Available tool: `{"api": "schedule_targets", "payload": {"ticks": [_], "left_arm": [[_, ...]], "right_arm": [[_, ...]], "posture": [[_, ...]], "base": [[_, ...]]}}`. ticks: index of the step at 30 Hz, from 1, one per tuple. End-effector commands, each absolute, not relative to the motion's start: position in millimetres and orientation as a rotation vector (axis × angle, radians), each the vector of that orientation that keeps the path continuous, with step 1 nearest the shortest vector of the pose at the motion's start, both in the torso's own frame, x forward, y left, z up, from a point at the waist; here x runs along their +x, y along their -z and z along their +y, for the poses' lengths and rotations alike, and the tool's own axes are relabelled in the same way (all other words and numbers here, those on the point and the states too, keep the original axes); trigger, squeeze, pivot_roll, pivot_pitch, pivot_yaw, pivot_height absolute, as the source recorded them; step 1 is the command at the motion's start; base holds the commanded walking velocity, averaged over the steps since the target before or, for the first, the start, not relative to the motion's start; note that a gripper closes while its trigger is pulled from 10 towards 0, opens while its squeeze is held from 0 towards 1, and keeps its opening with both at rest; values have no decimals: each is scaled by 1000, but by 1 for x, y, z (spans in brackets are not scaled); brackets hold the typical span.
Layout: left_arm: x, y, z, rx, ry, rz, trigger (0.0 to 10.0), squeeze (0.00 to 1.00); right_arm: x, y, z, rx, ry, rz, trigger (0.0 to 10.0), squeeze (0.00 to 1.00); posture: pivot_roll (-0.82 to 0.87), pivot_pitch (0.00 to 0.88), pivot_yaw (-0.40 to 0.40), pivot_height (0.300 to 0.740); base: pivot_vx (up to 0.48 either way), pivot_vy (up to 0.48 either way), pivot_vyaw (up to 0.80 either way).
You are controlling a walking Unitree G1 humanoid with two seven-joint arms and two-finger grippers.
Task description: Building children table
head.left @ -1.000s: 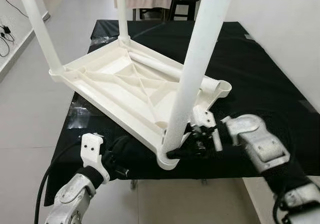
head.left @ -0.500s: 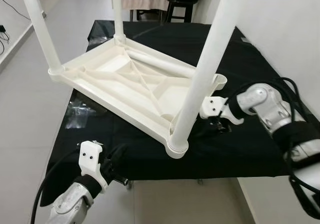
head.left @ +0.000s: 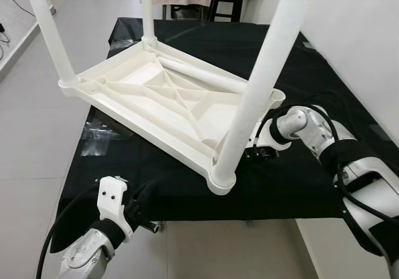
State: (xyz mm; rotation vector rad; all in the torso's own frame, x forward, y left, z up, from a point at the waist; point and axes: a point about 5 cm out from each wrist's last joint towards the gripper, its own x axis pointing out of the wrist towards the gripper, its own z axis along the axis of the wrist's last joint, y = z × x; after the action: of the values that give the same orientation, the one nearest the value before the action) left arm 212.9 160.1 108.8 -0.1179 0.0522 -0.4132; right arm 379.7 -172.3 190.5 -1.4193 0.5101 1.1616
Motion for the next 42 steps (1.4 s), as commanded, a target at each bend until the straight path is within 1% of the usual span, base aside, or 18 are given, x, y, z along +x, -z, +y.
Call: {"api": "schedule_targets", "payload": {"ticks": [1, 7, 8, 9, 10, 14, 22, 26, 30, 32, 33, 35, 36, 37, 38, 39, 41, 42], "left_arm": [[211, -107, 158, -116, 419, 70, 10000, 0], [210, -107, 157, -119, 414, 67, 10000, 0], [210, -107, 157, -120, 412, 66, 10000, 0], [210, -107, 157, -120, 412, 66, 10000, 0], [210, -107, 157, -121, 409, 64, 10000, 0], [210, -107, 156, -122, 407, 64, 10000, 0], [212, -107, 156, -111, 412, 64, 10000, 0], [213, -107, 156, -104, 414, 64, 10000, 0], [213, -107, 155, -102, 415, 64, 10000, 0], [213, -107, 155, -98, 421, 64, 10000, 0], [213, -107, 155, -98, 421, 64, 10000, 0], [213, -107, 154, -95, 422, 64, 10000, 0], [213, -107, 154, -95, 422, 64, 10000, 0], [212, -107, 154, -95, 422, 64, 10000, 0], [212, -107, 154, -96, 422, 64, 10000, 0], [211, -107, 153, -100, 421, 64, 10000, 0], [211, -107, 153, -101, 421, 64, 10000, 0], [211, -107, 153, -104, 425, 67, 10000, 0]], "right_arm": [[380, -188, -174, -1464, -1163, 535, 10000, 0], [381, -188, -169, -1514, -1184, 532, 10000, 0], [381, -187, -166, -1532, -1197, 523, 2039, 0], [381, -187, -166, -1532, -1197, 523, 2039, 0], [382, -187, -163, -1546, -1207, 515, 0, 0], [381, -185, -153, -1592, -1263, 493, 0, 0], [380, -184, -146, -1697, -1304, 493, 0, 0], [381, -186, -152, -1713, -1285, 536, 0, 0], [382, -188, -160, -1675, -1264, 563, 0, 0], [379, -189, -168, -1538, -1290, 604, 0, 0], [379, -189, -168, -1538, -1290, 604, 0, 0], [375, -189, -179, -1361, -1312, 638, 0, 0], [375, -189, -179, -1361, -1312, 638, 0, 0], [373, -189, -184, -1309, -1317, 649, 0, 0], [370, -187, -194, -1237, -1311, 670, 0, 0], [364, -185, -211, -1134, -1302, 699, 0, 0], [363, -184, -214, -1112, -1300, 705, 0, 0], [360, -183, -221, -1079, -1290, 717, 0, 0]], "posture": [[71, 119, -137, 740], [66, 122, -147, 740], [57, 120, -153, 740], [57, 120, -153, 740], [40, 117, -156, 740], [43, 113, -156, 740], [42, 110, -153, 740], [46, 106, -149, 740], [46, 106, -149, 740], [59, 107, -147, 740], [59, 107, -147, 740], [60, 107, -149, 740], [60, 107, -149, 740], [59, 108, -150, 740], [57, 109, -151, 740], [56, 112, -149, 740], [56, 112, -149, 740], [50, 114, -145, 740]], "base": [[0, 0, 0], [0, 0, 0], [0, 0, 0], [0, 0, 0], [0, 0, 0], [0, 0, 0], [0, 0, 0], [0, 0, 0], [0, 0, 0], [0, 0, 0], [0, 0, 0], [0, 0, 0], [0, 0, 0], [0, 0, 0], [0, 0, 0], [0, 0, 0], [0, 0, 0], [0, 0, 0]]}}
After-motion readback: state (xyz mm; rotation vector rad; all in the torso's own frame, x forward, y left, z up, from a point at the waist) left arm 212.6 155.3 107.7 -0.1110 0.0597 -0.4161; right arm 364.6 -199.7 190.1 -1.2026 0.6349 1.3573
